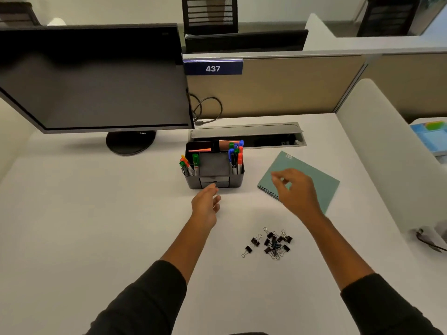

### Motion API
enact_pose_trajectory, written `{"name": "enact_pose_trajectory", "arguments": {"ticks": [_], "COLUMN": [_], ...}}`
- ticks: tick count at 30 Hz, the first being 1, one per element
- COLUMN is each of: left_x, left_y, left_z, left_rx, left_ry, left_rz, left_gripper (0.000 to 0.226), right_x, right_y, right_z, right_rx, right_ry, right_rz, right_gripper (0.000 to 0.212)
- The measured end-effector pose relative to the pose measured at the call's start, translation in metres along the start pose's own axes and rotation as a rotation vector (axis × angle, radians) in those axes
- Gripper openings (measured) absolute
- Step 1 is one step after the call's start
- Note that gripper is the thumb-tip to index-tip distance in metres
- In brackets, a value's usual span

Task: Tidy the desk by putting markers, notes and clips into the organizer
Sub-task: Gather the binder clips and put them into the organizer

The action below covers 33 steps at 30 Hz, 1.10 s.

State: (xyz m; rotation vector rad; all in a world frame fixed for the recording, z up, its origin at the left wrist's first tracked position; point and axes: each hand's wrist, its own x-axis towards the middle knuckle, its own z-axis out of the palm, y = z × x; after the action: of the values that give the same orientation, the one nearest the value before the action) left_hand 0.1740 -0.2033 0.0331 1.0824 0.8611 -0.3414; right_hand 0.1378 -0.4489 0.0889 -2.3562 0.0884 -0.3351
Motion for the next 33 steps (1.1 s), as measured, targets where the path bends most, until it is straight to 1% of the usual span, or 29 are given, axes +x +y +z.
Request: {"name": "enact_pose_trajectory", "arguments": {"ticks": [4, 7, 11, 14, 20, 26, 29, 33], "left_x": [0.005, 0.009, 0.013, 0.015, 0.022, 0.021, 0.021, 0.018], "left_y": [-0.005, -0.008, -0.015, -0.019, -0.025, -0.027, -0.029, -0.033], "left_z": [0.009, 0.011, 0.011, 0.015, 0.021, 0.024, 0.023, 0.018], "left_rx": [-0.050, -0.083, -0.193, -0.239, -0.360, -0.423, -0.413, -0.395], "left_ry": [0.009, 0.013, -0.029, -0.054, -0.104, -0.140, -0.135, -0.122], "left_rz": [-0.014, -0.025, -0.064, -0.081, -0.107, -0.112, -0.117, -0.128], "left_gripper": [0.021, 0.016, 0.025, 0.024, 0.012, 0.013, 0.010, 0.009], "right_x": [-0.062, -0.098, -0.126, -0.139, -0.146, -0.153, -0.155, -0.152], "right_y": [0.019, 0.030, 0.040, 0.041, 0.045, 0.048, 0.043, 0.037], "right_z": [-0.011, -0.015, -0.017, -0.017, -0.011, 0.008, 0.020, 0.038], "right_rx": [0.041, 0.051, 0.079, 0.087, 0.073, -0.008, -0.061, -0.138], "right_ry": [-0.015, -0.054, -0.089, -0.117, -0.168, -0.276, -0.330, -0.382], "right_rz": [0.090, 0.157, 0.234, 0.255, 0.250, 0.168, 0.127, 0.040], "right_gripper": [0.011, 0.015, 0.017, 0.015, 0.012, 0.012, 0.016, 0.028]}}
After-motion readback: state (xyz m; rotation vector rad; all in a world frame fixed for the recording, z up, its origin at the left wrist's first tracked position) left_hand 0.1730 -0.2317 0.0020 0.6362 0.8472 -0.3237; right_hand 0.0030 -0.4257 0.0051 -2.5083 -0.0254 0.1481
